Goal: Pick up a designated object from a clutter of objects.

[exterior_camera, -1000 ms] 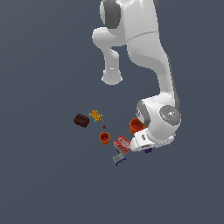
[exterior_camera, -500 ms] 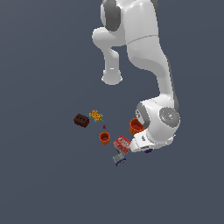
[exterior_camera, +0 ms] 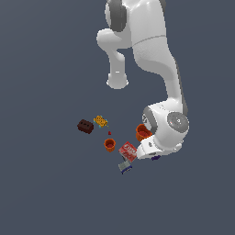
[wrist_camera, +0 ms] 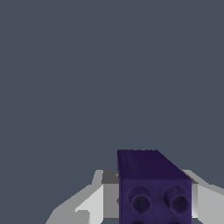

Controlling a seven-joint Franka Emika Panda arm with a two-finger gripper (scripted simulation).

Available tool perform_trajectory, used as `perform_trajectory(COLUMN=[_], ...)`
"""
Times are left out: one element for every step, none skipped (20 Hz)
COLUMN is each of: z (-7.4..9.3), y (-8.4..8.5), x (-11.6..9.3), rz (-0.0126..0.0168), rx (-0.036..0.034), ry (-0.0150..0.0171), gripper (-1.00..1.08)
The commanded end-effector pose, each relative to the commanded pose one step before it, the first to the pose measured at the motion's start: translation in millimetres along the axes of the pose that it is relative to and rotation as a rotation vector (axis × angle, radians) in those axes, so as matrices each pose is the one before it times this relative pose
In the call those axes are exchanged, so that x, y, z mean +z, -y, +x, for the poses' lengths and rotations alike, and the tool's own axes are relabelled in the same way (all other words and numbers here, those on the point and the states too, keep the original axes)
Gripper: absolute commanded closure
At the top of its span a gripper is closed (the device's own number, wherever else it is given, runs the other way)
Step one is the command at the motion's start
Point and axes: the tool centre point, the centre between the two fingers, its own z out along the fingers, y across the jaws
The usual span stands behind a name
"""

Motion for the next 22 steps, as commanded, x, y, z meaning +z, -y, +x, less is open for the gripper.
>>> perform_trajectory(z=[-1.82,-1.36,-1.60,-1.78,-2.00,-2.21,-2.43,-2.64,-2.87,-3.09,-3.31,-3.54,-3.76,-4.00,-4.20,-4.26,-4.27,-4.28,-4.29,-4.29,-4.30,-4.31], y=[0.22,0.10,0.15,0.12,0.14,0.15,0.17,0.24,0.20,0.21,0.23,0.25,0.26,0.41,0.29,0.30,0.30,0.31,0.46,0.32,0.32,0.33], x=[-4.53,-2.47,-3.30,-3.25,-3.64,-4.04,-4.44,-4.69,-5.25,-5.66,-6.07,-6.49,-6.91,-7.34,-7.75,-7.88,-7.91,-7.95,-7.94,-8.02,-8.06,-8.10], rz=[0.00008,0.00000,0.00007,0.00000,0.00000,0.00000,0.00000,-0.00045,0.00000,0.00000,0.00000,0.00000,0.00000,-0.00068,0.00000,0.00000,0.00000,0.00000,-0.00068,0.00000,0.00000,0.00000], rx=[-0.00007,0.00000,-0.00007,0.00000,0.00000,0.00000,0.00000,-0.00005,0.00000,0.00000,0.00000,0.00000,0.00000,-0.00011,0.00000,0.00000,0.00000,0.00000,-0.00011,0.00000,0.00000,0.00000], ry=[-0.00108,0.00000,-0.00068,0.00000,0.00000,0.00000,0.00000,0.00019,0.00000,0.00000,0.00000,0.00000,0.00000,-0.00006,0.00000,0.00000,0.00000,0.00000,-0.00001,0.00000,0.00000,0.00000], gripper=[1.08,1.08,1.08,1.08,1.08,1.08,1.08,1.08,1.08,1.08,1.08,1.08,1.08,1.08,1.08,1.08,1.08,1.08,1.08,1.08,1.08,1.08])
